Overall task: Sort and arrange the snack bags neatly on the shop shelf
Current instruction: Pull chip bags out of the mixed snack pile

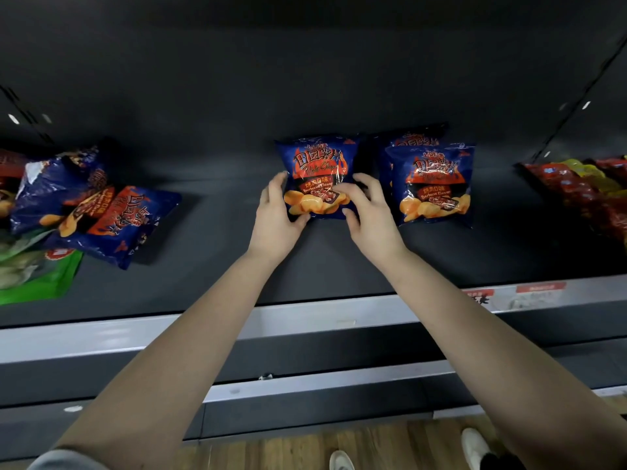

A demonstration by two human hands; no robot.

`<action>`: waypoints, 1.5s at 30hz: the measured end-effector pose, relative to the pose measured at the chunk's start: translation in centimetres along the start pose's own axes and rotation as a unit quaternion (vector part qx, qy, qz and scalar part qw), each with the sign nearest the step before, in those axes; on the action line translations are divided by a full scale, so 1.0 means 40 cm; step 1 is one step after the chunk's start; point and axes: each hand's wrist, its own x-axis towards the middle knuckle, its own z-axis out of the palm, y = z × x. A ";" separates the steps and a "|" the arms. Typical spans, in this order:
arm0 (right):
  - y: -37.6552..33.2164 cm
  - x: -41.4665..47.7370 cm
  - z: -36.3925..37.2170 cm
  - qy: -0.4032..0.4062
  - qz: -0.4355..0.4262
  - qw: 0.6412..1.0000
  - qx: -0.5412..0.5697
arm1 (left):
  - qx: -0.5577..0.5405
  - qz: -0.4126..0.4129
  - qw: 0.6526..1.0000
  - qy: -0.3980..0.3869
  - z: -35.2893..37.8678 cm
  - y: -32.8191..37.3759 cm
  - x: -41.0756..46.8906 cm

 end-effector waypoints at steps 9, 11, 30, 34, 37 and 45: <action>0.004 -0.001 0.004 -0.027 0.017 0.999 0.003 | 0.004 0.040 0.999 0.000 -0.008 0.008 -0.009; 0.003 -0.002 0.007 -0.033 -0.004 0.999 -0.020 | 0.006 0.060 0.998 0.004 -0.006 0.009 -0.012; 0.078 -0.083 -0.238 0.105 0.008 0.992 -0.064 | -0.019 0.101 0.991 -0.082 0.081 0.105 0.024; 0.106 -0.150 -0.291 0.104 0.028 0.991 -0.081 | 0.090 0.119 0.980 -0.135 0.126 0.110 0.000; 0.122 -0.185 -0.316 0.084 0.057 0.990 -0.094 | 0.152 0.137 0.966 -0.159 0.150 0.126 -0.010; 0.145 -0.211 -0.334 0.005 0.100 0.989 -0.104 | 0.263 0.137 0.937 -0.183 0.178 0.132 -0.041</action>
